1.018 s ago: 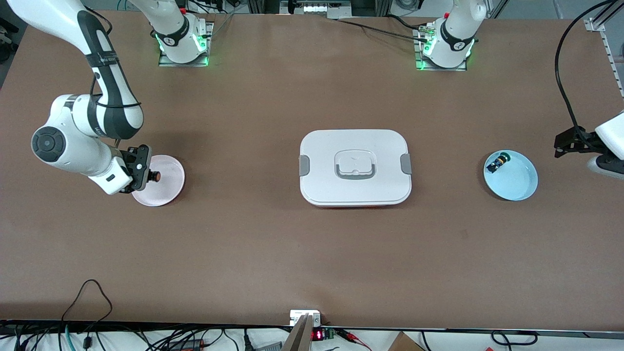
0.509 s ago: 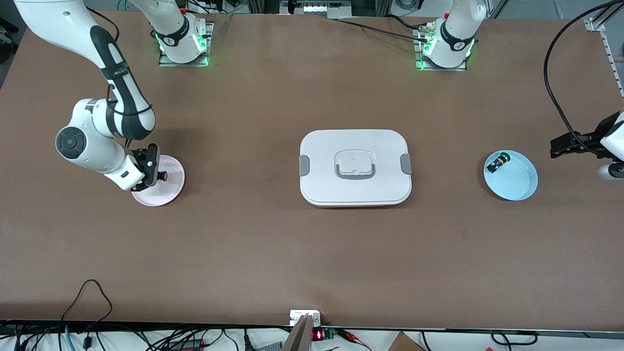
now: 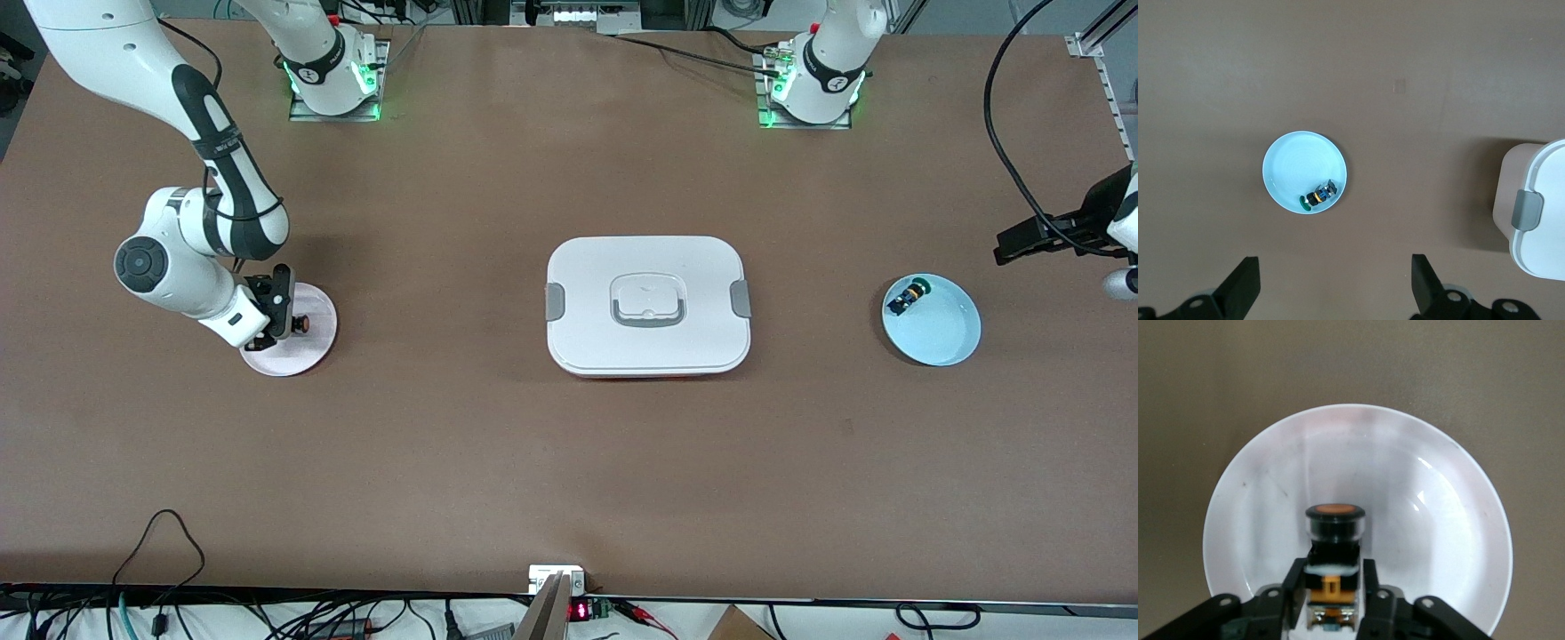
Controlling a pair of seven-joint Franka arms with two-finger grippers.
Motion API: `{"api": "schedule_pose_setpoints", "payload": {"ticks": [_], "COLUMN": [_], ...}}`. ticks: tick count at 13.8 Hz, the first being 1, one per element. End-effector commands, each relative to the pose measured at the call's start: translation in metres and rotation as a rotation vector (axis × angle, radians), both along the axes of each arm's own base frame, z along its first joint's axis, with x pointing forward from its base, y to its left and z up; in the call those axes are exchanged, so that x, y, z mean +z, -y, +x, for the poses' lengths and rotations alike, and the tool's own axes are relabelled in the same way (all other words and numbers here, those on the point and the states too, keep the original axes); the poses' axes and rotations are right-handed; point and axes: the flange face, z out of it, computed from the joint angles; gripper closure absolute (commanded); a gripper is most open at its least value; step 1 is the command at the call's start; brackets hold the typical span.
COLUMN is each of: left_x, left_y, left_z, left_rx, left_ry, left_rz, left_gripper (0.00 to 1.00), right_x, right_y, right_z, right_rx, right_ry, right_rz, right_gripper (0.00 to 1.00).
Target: Transfer orange switch to right arm and place
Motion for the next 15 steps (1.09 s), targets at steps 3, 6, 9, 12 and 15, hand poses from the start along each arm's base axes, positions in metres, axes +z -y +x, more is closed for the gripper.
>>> {"api": "schedule_pose_setpoints", "payload": {"ticks": [3, 6, 9, 12, 15], "left_x": [0.0, -0.002, -0.003, -0.002, -0.002], "left_y": [0.003, 0.004, 0.003, 0.003, 0.003], "left_z": [-0.007, -0.006, -0.005, -0.005, -0.005], "left_rx": [0.013, 0.01, 0.01, 0.01, 0.01], "left_ry": [-0.003, -0.005, -0.006, -0.005, -0.005], "left_rz": [-0.014, -0.016, -0.016, -0.016, -0.014], "left_gripper": [0.0, 0.0, 0.0, 0.0, 0.0], "right_x": [0.04, 0.105, 0.16, 0.209, 0.258], "right_y": [-0.001, -0.015, -0.033, -0.055, -0.083], "right_z": [0.01, 0.032, 0.045, 0.042, 0.035], "right_rx": [-0.113, -0.463, -0.756, -1.033, -1.341], "right_ry": [0.059, 0.018, -0.025, -0.098, -0.187], "right_rz": [0.004, 0.066, 0.053, 0.007, -0.072], "right_gripper": [0.0, 0.0, 0.0, 0.0, 0.0]}}
